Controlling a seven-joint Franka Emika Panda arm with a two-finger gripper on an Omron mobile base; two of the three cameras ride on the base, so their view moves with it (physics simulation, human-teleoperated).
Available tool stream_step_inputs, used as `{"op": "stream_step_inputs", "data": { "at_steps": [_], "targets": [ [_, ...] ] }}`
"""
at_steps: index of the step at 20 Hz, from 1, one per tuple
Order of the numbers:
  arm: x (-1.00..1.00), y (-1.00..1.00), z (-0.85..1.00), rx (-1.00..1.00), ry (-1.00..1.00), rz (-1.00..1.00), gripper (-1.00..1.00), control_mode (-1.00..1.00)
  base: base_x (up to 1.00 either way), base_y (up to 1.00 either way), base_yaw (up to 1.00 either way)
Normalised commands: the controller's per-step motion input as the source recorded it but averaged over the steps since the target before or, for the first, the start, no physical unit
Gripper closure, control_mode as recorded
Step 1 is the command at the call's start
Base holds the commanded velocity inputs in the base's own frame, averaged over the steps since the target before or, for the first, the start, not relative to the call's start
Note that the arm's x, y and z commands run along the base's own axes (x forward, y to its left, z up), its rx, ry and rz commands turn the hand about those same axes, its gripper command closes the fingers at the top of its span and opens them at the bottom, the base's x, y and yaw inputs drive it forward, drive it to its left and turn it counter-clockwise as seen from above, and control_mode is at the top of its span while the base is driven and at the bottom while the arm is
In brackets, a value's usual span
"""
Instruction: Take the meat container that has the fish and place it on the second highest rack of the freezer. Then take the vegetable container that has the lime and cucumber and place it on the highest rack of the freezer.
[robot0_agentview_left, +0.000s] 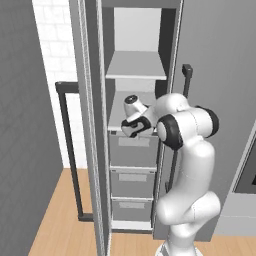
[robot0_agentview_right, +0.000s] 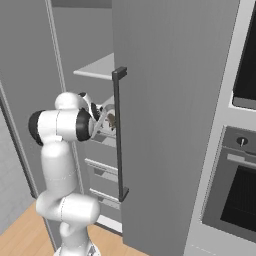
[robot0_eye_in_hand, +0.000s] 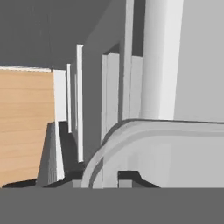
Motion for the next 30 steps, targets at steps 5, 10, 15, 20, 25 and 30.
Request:
{"op": "stream_step_inputs", "data": {
  "at_steps": [5, 10, 15, 20, 25, 30],
  "targets": [
    [0.61, 0.00, -0.26, 0.00, 0.00, 0.00, 1.00, -1.00, 0.00, 0.00, 0.00],
    [0.56, -0.02, -0.12, 0.00, 0.00, 0.00, 1.00, -1.00, 0.00, 0.00, 0.00],
    [0.59, -0.11, -0.21, 0.00, -0.06, 0.00, 1.00, -1.00, 0.00, 0.00, 0.00],
    [0.29, -0.03, -0.36, 0.00, -0.05, 0.00, -1.00, -1.00, 0.00, 0.00, 0.00],
    [-0.07, 0.00, -0.24, 0.00, -0.06, 0.00, -1.00, -1.00, 0.00, 0.00, 0.00],
    [-0.37, 0.00, 0.01, 0.00, -0.17, 0.00, -1.00, -1.00, 0.00, 0.00, 0.00]
  ]
}}
